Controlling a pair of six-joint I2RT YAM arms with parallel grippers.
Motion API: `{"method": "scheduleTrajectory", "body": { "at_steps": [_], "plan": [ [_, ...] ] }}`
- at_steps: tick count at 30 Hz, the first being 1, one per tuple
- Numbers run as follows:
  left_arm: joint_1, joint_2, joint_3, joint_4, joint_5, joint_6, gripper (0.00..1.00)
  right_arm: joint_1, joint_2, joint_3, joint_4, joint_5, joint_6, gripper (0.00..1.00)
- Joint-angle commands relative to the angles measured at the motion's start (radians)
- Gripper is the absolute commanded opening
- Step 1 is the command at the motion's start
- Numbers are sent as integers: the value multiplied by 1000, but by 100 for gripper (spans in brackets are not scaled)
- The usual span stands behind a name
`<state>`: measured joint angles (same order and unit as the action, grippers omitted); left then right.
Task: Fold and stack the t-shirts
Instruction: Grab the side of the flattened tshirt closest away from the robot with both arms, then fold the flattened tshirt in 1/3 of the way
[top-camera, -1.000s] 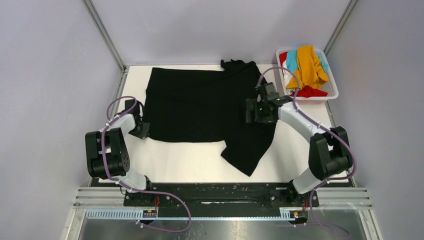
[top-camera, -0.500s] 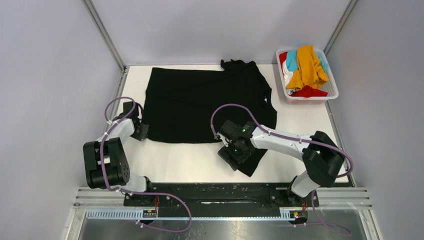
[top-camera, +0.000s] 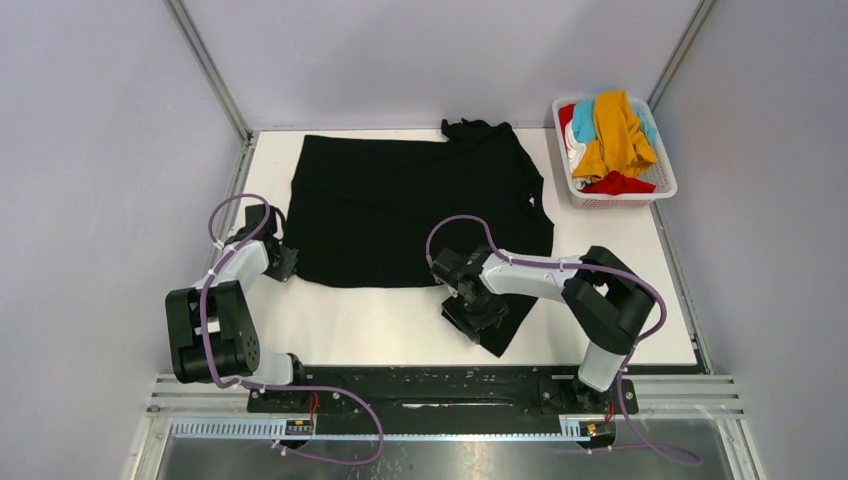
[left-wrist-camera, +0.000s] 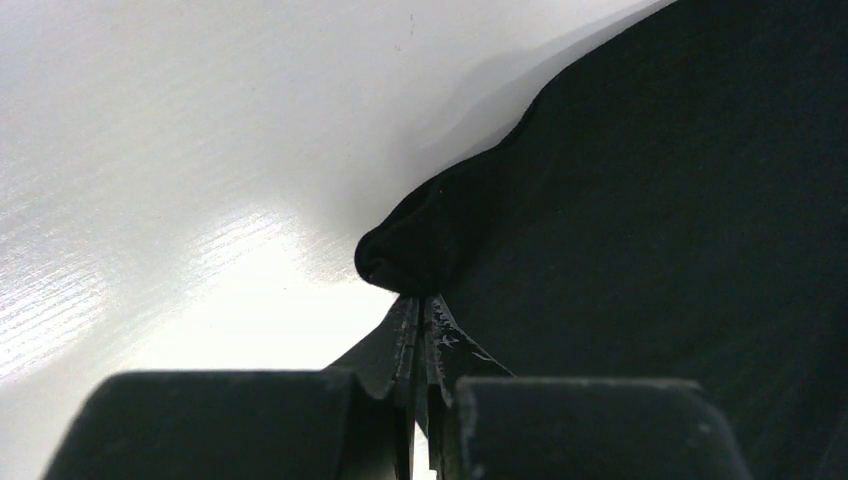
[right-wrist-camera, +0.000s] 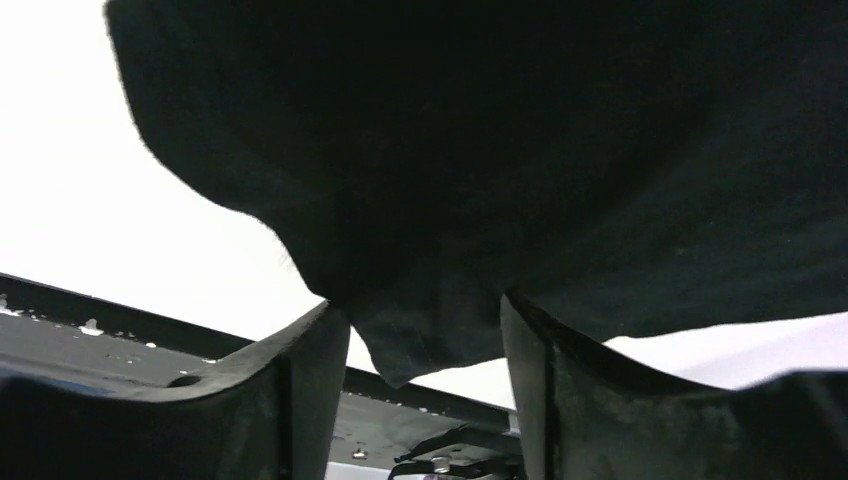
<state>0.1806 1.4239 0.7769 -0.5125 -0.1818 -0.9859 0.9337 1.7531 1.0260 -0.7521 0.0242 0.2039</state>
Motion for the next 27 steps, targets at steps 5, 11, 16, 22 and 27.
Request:
{"method": "scheduleTrajectory", "body": {
  "at_steps": [5,11,16,22,27],
  "plan": [
    [0,-63,-34,37,11,-1,0,4,-8,-98,32,16,116,13],
    [0,-260,-111,-71,-78,-83,0,25,-257,-204,45,-217,111,0],
    [0,-517,-192,-213,-171,-139,0,37,-410,-240,-57,-351,81,0],
    [0,-728,-233,-253,-198,-135,0,38,-518,-218,-107,-285,87,0],
    [0,-667,-196,-199,-145,-117,0,-26,-506,-113,-110,-172,78,0]
  ]
}}
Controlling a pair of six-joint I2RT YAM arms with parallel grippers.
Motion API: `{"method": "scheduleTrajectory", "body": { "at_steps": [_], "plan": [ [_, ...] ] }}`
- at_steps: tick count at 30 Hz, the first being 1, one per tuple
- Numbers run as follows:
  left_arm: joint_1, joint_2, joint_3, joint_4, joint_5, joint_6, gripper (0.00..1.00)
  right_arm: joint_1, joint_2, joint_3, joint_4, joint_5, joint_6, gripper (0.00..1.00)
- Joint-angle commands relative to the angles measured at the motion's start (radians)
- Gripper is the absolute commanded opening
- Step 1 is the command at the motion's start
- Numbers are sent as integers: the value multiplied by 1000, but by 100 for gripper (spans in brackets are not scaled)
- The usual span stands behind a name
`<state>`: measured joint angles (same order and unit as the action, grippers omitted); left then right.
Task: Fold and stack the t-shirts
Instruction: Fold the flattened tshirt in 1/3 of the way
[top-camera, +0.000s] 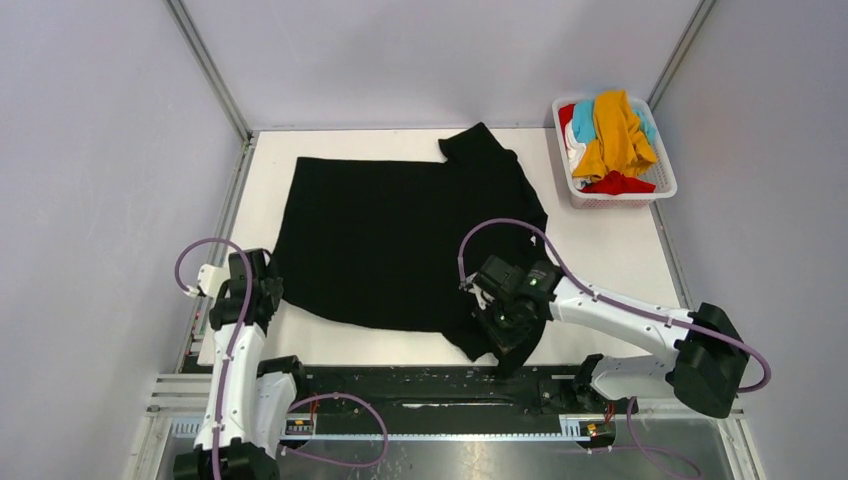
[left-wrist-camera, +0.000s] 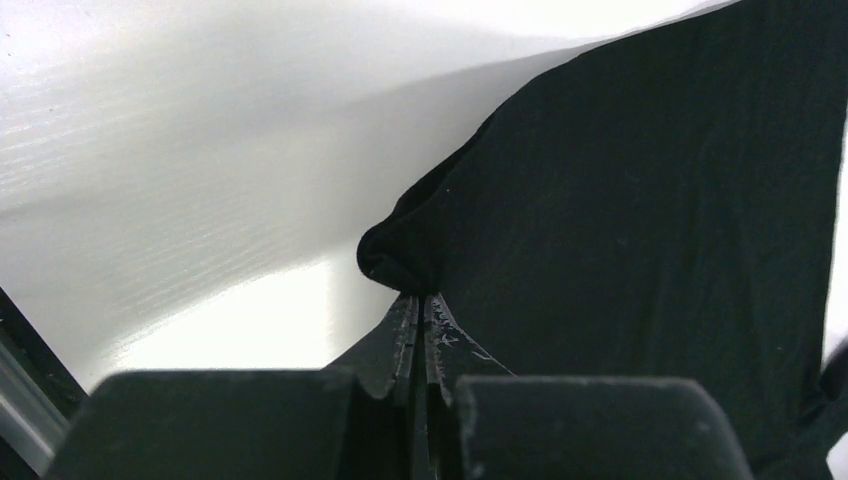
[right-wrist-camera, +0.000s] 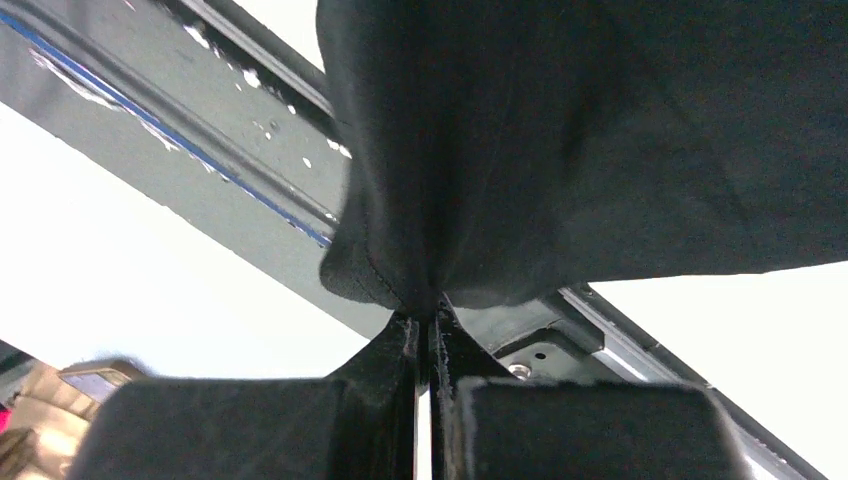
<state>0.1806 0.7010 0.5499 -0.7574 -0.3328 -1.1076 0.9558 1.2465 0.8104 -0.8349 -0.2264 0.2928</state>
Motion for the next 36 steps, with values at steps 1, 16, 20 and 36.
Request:
{"method": "scheduleTrajectory", "body": {
  "at_steps": [1,16,20,36],
  "plan": [
    [1,78,44,59,10,1,0,-73,4,120,-25,86,-25,0],
    [-17,435,220,233,59,-98,0,-439,248,500,-75,114,-266,0],
    [-36,574,327,233,53,-102,0,-488,354,620,-78,74,-320,0],
    [-32,957,663,195,-7,-91,66,-580,948,1287,-79,365,-394,60]
  ]
}}
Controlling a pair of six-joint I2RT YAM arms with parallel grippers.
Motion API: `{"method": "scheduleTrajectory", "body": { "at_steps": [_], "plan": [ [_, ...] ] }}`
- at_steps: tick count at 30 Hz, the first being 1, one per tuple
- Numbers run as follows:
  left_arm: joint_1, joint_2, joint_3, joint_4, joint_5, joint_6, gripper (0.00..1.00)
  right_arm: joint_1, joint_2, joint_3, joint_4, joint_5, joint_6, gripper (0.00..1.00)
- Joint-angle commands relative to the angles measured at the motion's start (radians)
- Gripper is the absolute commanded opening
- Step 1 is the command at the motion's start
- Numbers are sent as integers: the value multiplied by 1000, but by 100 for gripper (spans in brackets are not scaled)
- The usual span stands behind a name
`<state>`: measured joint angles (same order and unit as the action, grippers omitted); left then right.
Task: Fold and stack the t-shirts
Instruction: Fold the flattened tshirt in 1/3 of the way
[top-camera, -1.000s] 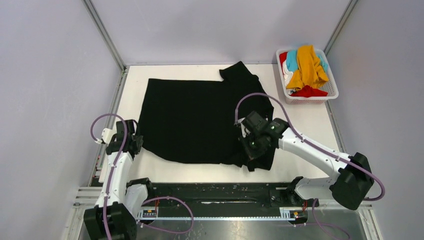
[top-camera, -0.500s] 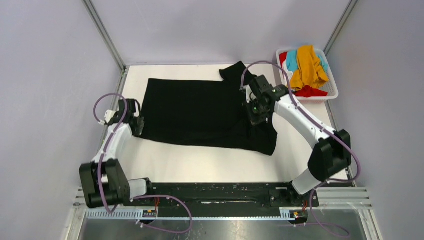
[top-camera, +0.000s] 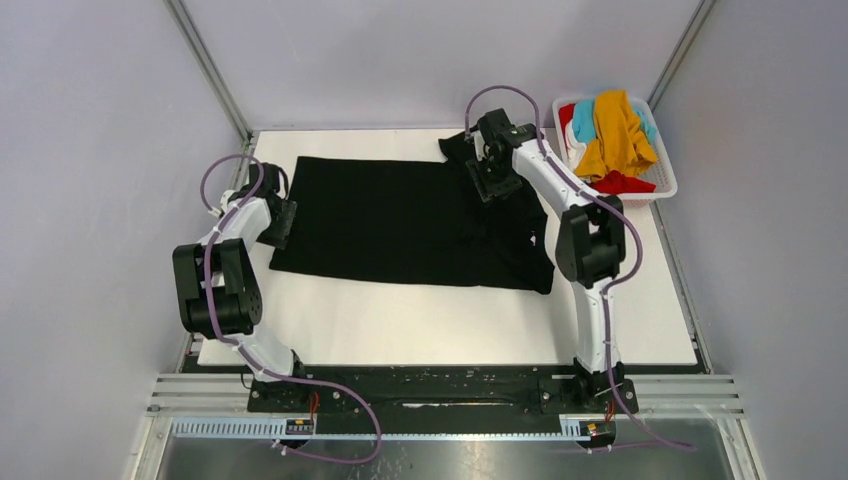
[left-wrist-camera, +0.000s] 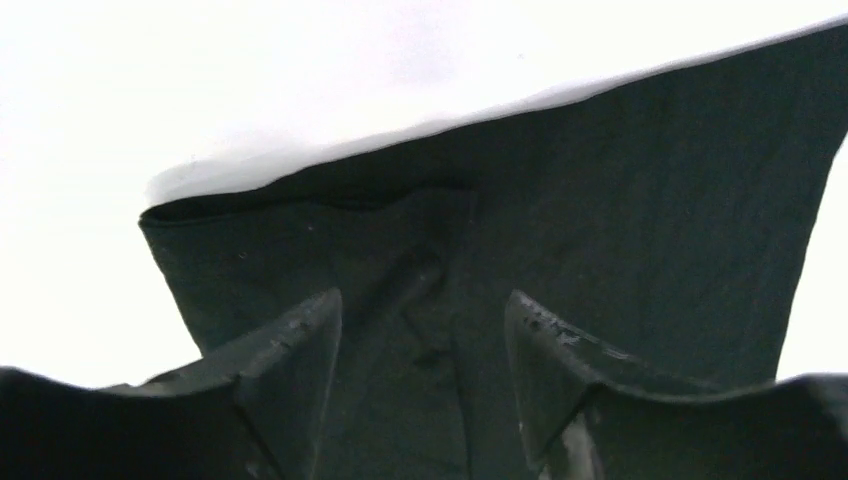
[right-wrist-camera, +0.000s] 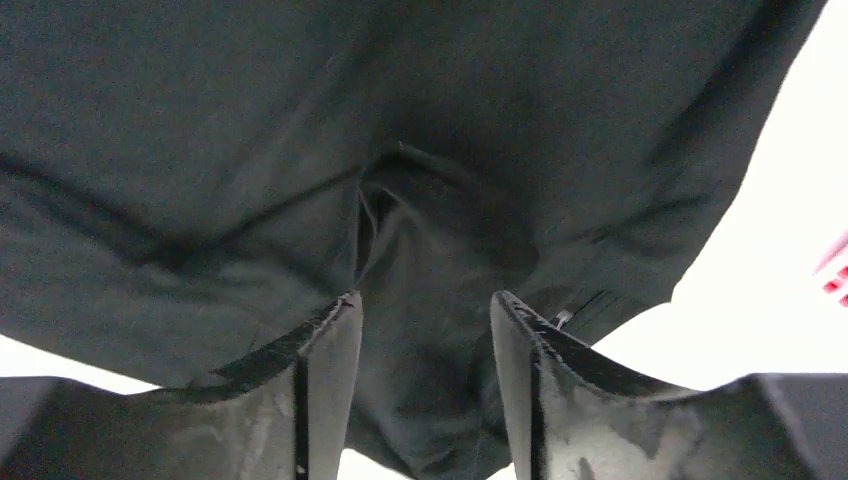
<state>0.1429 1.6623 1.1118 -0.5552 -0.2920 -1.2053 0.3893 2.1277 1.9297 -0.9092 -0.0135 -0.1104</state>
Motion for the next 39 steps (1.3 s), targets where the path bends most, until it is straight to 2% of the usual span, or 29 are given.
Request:
{"method": "scheduleTrajectory", "body": {
  "at_steps": [1,2,3,4,6,10,13,17,21,25,32,35,39],
  "plan": [
    [6,-12,114,-17,-52,14,79,-15,71,193,-6,156,23,65],
    [6,-24,118,-18,-52,22,92,-15,59,195,0,148,38,71],
    [6,-40,116,-19,-50,36,98,-14,29,166,21,124,54,84],
    [6,-56,108,-18,-45,48,99,-15,-14,100,60,91,66,97],
    [6,-93,77,-2,-17,82,99,-15,-124,-88,173,24,101,99],
    [6,-152,-1,64,106,169,99,-13,-314,-434,368,-246,211,99],
    [3,-167,-60,117,216,225,99,-9,-355,-572,428,-387,282,99],
    [-3,-188,-112,120,236,251,99,11,-351,-657,492,-419,316,99],
    [-5,-235,-160,118,224,257,99,44,-303,-645,543,-411,332,100],
    [-5,-287,-199,120,206,260,99,58,-249,-629,672,-350,386,99],
    [-3,-334,-198,88,173,275,99,75,-82,-456,677,-200,413,99],
    [-2,-348,-187,70,154,280,99,86,-48,-416,764,-133,429,99],
    [-1,-362,-174,63,149,284,99,90,37,-286,849,-188,524,99]
  ]
}}
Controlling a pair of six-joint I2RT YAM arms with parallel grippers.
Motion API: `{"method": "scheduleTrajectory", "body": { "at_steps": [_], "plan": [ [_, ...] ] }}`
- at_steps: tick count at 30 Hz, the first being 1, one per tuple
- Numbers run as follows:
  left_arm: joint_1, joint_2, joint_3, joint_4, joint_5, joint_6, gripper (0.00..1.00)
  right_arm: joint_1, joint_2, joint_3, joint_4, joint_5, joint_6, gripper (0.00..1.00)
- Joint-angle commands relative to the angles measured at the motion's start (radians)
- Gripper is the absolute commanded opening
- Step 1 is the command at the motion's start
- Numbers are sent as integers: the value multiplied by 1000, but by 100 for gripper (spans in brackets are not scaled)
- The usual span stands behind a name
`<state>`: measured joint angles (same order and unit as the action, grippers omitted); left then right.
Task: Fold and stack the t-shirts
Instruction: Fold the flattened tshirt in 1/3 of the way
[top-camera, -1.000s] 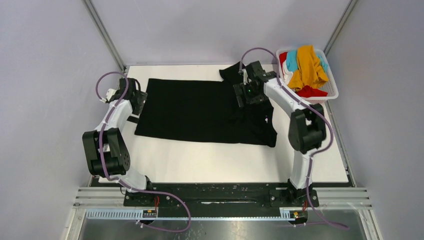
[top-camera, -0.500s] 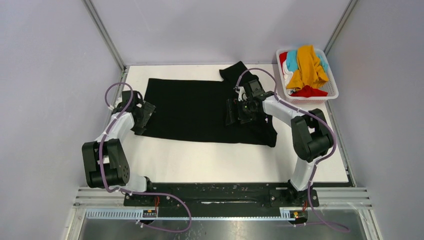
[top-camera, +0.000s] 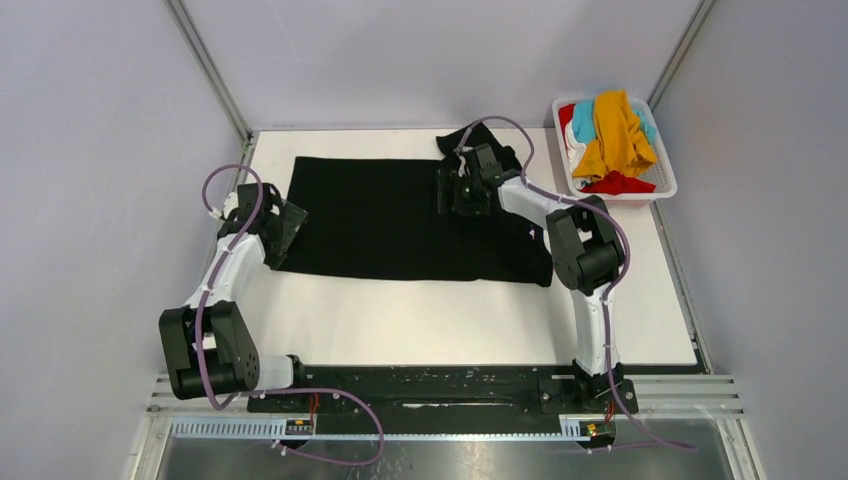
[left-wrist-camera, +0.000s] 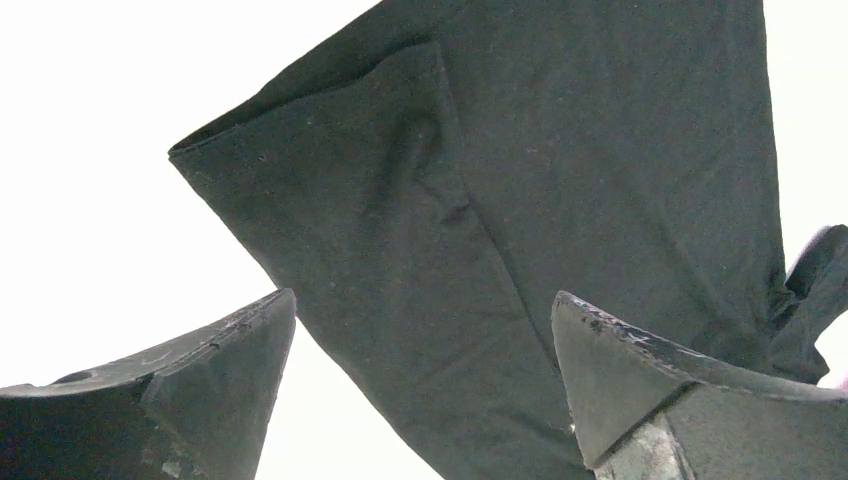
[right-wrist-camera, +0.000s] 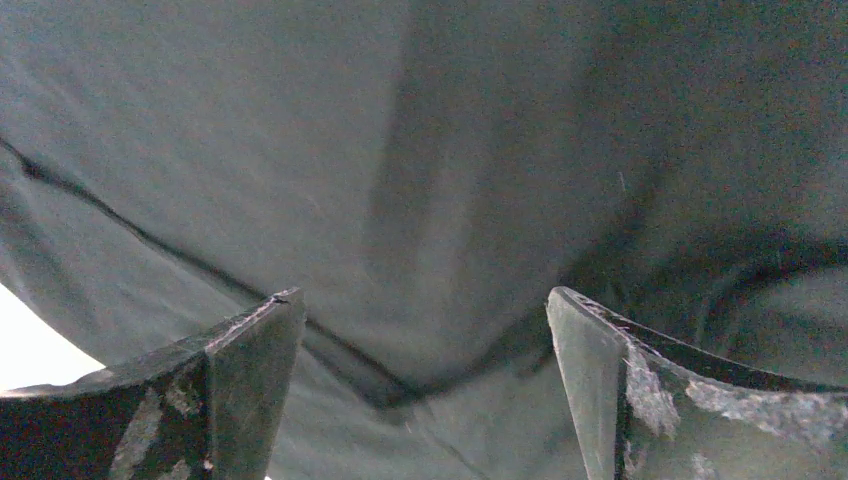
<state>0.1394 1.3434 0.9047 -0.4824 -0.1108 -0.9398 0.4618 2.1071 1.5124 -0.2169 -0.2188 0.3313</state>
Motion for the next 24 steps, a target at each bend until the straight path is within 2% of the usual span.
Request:
{"method": "scheduleTrajectory", "body": {
  "at_steps": [1,3,6,13,17,20,24],
  "plan": [
    [2,-44,42,-18,-33,24,99,23,72,170,163,6,92,99],
    [2,-48,54,-32,-42,30,99,31,84,222,165,-14,107,99],
    [3,-60,54,-35,-50,35,99,32,40,197,164,-17,93,99],
    [4,-30,53,6,-7,44,99,13,-161,-119,106,67,72,99],
    [3,0,44,36,26,42,99,14,-221,-232,92,99,93,100],
    [3,9,35,45,40,44,99,13,-213,-248,105,115,104,99],
    [3,8,28,46,40,49,99,13,-145,-165,65,139,107,100]
  ]
}}
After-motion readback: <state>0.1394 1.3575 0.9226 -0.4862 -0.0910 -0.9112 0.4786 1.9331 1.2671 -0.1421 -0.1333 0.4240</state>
